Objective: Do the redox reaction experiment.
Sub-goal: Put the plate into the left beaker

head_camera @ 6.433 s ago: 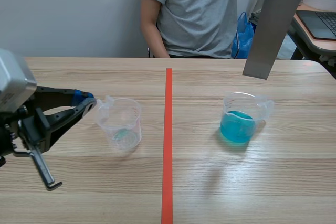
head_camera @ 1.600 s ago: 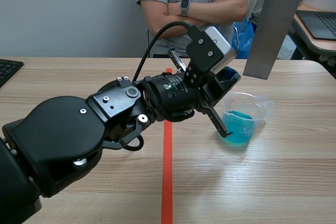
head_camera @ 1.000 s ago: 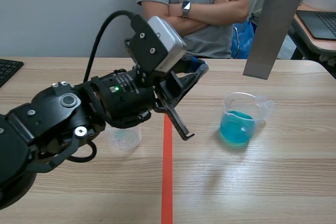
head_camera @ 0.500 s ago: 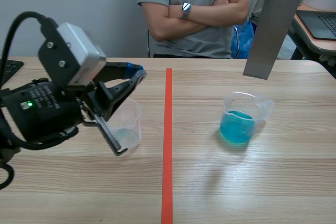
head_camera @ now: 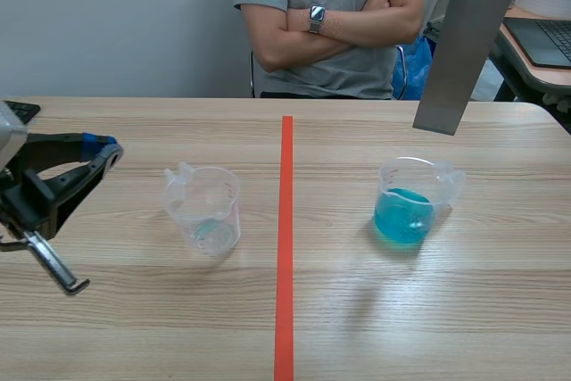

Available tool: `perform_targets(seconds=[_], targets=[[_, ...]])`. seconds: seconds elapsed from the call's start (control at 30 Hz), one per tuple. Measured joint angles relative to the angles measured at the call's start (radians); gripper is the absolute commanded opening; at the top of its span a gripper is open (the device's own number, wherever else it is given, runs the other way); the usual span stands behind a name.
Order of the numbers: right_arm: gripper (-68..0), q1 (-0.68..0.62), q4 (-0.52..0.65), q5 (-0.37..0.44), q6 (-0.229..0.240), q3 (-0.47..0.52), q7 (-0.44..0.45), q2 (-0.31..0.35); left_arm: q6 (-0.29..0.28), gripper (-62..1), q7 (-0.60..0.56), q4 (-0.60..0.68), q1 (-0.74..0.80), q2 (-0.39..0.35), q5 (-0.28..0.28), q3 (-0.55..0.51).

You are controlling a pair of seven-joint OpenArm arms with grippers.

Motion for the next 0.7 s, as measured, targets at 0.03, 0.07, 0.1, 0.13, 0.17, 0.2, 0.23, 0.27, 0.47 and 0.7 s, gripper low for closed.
perform_targets(seconds=[0.03, 0.07, 0.1, 0.13, 0.17, 0.2, 0.23, 0.27, 0.47, 0.7], targets=[[-66.9, 0.0, 0.0, 0.0, 0.0, 0.0, 0.0, 0.0, 0.0, -59.1, 0.0, 0.0, 0.023, -0.003, 0.0, -0.021], [-66.9, 0.0, 0.0, 0.0, 0.0, 0.0, 0.0, 0.0, 0.0, -59.1, 0.0, 0.0, 0.044, -0.006, 0.0, -0.042], [-66.9, 0.0, 0.0, 0.0, 0.0, 0.0, 0.0, 0.0, 0.0, -59.1, 0.0, 0.0, 0.064, -0.007, 0.0, -0.063], [-66.9, 0.0, 0.0, 0.0, 0.0, 0.0, 0.0, 0.0, 0.0, -59.1, 0.0, 0.0, 0.084, -0.008, 0.0, -0.082], [-66.9, 0.0, 0.0, 0.0, 0.0, 0.0, 0.0, 0.0, 0.0, -59.1, 0.0, 0.0, 0.103, -0.008, -0.001, -0.1], [-66.9, 0.0, 0.0, 0.0, 0.0, 0.0, 0.0, 0.0, 0.0, -59.1, 0.0, 0.0, 0.124, -0.008, -0.004, -0.116], [-66.9, 0.0, 0.0, 0.0, 0.0, 0.0, 0.0, 0.0, 0.0, -59.1, 0.0, 0.0, 0.143, -0.008, -0.006, -0.13], [-66.9, 0.0, 0.0, 0.0, 0.0, 0.0, 0.0, 0.0, 0.0, -59.1, 0.0, 0.0, 0.163, -0.008, -0.006, -0.143], [-66.9, 0.001, 0.0, -0.003, 0.0, 0.0, 0.0, -0.04, 0.0, -59.1, 0.001, 0.0, 0.272, -0.008, -0.007, -0.223], [-66.9, 0.048, 0.0, -0.05, 0.0, -0.044, -0.045, -0.126, 0.0, -59.1, 0.008, 0.0, 0.37, 0.03, -0.014, -0.334]])
